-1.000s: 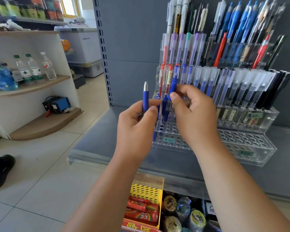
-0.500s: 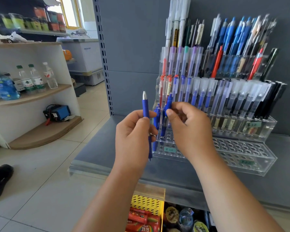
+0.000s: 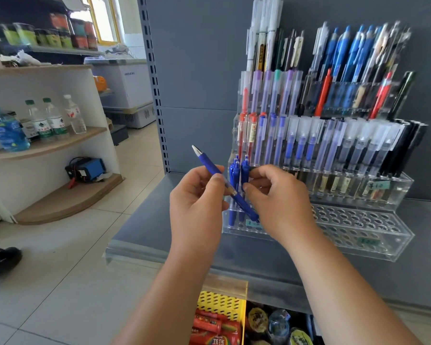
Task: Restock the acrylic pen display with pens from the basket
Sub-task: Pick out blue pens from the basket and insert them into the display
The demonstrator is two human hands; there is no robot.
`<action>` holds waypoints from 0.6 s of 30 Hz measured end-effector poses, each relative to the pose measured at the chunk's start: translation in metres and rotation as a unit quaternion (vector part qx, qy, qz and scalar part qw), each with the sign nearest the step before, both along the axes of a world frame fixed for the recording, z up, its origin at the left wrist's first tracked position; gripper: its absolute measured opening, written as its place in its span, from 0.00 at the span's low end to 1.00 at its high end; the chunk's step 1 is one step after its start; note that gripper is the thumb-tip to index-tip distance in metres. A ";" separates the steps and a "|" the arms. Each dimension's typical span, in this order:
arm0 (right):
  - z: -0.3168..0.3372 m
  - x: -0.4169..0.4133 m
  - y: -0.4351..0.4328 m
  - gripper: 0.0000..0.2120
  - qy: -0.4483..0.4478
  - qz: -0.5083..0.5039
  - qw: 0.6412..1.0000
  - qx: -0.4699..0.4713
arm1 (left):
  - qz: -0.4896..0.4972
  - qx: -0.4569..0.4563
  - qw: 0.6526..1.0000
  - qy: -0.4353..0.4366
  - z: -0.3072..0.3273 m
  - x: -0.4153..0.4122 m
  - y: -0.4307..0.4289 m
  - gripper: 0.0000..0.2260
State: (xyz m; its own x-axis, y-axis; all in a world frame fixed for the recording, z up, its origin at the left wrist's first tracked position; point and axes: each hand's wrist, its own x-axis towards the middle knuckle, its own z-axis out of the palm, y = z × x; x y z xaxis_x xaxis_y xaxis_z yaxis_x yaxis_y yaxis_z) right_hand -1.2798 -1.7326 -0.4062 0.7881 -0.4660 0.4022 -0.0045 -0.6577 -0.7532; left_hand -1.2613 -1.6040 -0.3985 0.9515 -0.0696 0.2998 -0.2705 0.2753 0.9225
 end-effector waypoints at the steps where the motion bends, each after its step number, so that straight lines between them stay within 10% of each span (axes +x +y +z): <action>1: 0.001 -0.001 0.000 0.08 0.002 -0.001 1.000 0.006 | -0.002 -0.007 1.000 0.004 -0.001 -0.001 0.000 0.11; 8: 0.010 -0.010 -0.006 0.01 -0.120 -0.034 0.992 0.014 | -0.041 -0.187 0.974 0.122 0.003 0.001 0.000 0.10; 18: 0.027 -0.031 0.006 0.01 -0.201 0.197 0.934 0.220 | -0.173 -0.374 0.872 0.265 0.005 -0.019 -0.020 0.04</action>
State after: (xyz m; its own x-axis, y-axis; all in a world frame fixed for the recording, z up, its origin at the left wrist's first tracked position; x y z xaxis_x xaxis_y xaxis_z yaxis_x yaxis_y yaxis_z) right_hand -1.3109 -1.7269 -0.3789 0.7603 -0.3615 0.5398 0.5134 -0.1748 -0.8402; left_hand -1.2808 -1.6238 -0.3938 0.9310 -0.3533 -0.0917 0.3578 0.8338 0.4204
